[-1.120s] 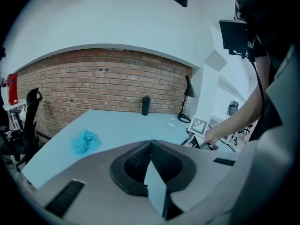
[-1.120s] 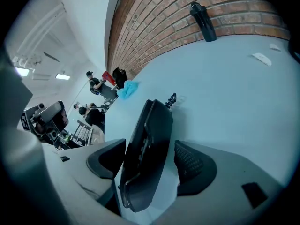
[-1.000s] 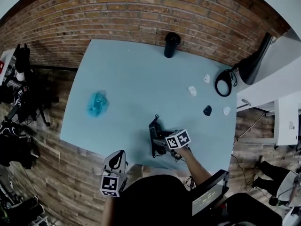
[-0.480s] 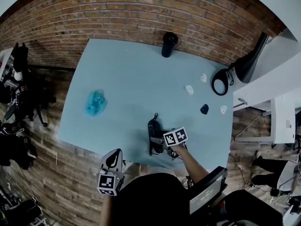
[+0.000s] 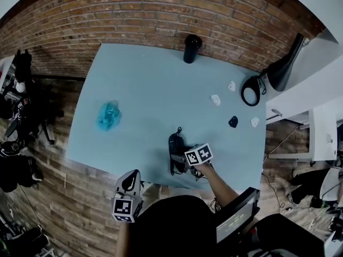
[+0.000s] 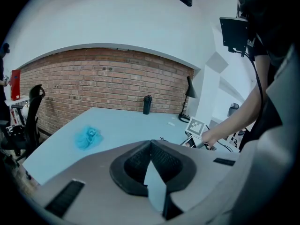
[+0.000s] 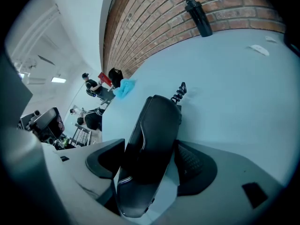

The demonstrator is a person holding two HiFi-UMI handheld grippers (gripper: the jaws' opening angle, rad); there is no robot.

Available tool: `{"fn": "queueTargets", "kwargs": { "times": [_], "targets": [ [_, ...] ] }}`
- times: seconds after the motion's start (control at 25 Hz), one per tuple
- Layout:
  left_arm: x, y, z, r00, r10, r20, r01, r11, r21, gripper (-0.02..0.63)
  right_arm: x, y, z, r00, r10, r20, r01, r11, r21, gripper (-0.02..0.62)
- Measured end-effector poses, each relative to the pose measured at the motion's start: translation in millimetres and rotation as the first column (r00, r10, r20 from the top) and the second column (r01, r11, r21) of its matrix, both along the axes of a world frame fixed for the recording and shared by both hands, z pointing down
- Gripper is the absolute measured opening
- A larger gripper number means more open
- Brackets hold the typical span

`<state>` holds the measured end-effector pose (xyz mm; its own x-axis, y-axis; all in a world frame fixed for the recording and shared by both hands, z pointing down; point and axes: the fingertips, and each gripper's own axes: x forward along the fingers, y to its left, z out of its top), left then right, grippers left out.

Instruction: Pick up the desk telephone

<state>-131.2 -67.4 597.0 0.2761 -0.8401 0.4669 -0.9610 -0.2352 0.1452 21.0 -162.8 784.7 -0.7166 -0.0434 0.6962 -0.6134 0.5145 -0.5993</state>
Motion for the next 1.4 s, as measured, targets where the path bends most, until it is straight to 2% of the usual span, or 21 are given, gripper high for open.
{"fn": "queueTargets", "kwargs": {
  "times": [0.48,0.88,1.4],
  "targets": [
    [-1.9,-3.2,-1.5,1.0,0.006,0.003,-0.006,1.0,0.011,0.026,3.3,-2.4,-0.9,0.999,0.028,0.035,-0.028,1.0,0.012,0.327],
    [-5.8,-4.5,-0.1,0.999,0.032,0.0,-0.032,0.999,0.016,0.026,0.1,-1.5,1.0,0.999,0.048,0.023,-0.048,0.999,0.011,0.327],
    [-19.1,-24.3,-13.8,0.999,0.048,-0.01,-0.047,0.997,0.067,0.026,0.4,-0.7,3.2,0.994,0.107,0.001,-0.107,0.993,-0.052,0.314]
  ]
}}
